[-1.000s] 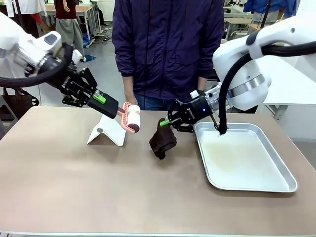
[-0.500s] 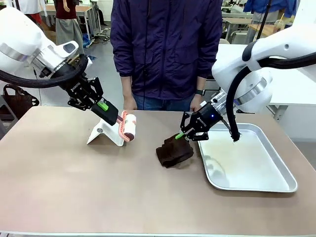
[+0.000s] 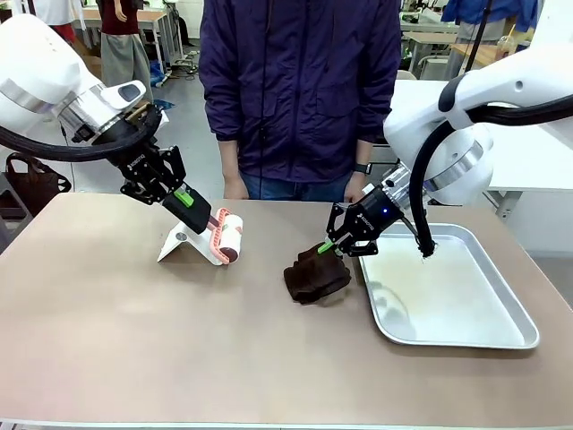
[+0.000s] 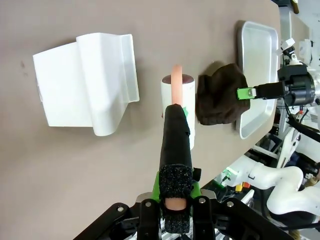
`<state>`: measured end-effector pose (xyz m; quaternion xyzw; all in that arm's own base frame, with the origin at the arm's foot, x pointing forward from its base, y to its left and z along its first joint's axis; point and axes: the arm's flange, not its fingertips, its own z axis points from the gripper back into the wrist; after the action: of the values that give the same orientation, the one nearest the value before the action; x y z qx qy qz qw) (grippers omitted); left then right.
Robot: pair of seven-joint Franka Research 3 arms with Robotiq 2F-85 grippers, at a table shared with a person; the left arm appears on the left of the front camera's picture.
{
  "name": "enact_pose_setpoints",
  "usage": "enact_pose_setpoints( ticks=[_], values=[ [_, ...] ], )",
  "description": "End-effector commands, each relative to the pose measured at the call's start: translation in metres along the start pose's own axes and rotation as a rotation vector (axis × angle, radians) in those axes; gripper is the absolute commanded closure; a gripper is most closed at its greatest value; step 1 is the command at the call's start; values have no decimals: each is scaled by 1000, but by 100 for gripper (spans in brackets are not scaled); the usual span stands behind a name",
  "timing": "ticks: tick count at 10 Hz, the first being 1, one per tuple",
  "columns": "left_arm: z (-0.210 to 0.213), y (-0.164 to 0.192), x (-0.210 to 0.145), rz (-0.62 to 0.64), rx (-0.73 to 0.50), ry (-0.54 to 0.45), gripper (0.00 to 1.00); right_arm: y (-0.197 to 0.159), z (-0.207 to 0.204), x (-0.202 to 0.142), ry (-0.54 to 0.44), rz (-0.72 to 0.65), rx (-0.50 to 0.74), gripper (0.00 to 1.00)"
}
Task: Clean the surface of the table.
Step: Return the Lint Roller and towel to their original positions.
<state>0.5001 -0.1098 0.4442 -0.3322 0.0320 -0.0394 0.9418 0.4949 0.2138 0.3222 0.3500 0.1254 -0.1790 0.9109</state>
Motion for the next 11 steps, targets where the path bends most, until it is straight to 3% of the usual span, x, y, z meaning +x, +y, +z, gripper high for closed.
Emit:
enact_pose_setpoints(
  ticks=[1, 3, 5, 11],
  values=[
    [2, -3, -2, -9, -26, -20, 78, 1, -1, -1, 2, -2, 5, 89],
    [0, 0, 0, 0, 0, 0, 78, 1, -1, -1, 2, -2, 5, 89],
    [-1, -9, 9, -8, 56, -74, 78, 1, -1, -1, 2, -2, 5, 89],
    [-15, -13, 39, 61, 224, -129, 78, 1, -1, -1, 2, -2, 5, 89]
  ],
)
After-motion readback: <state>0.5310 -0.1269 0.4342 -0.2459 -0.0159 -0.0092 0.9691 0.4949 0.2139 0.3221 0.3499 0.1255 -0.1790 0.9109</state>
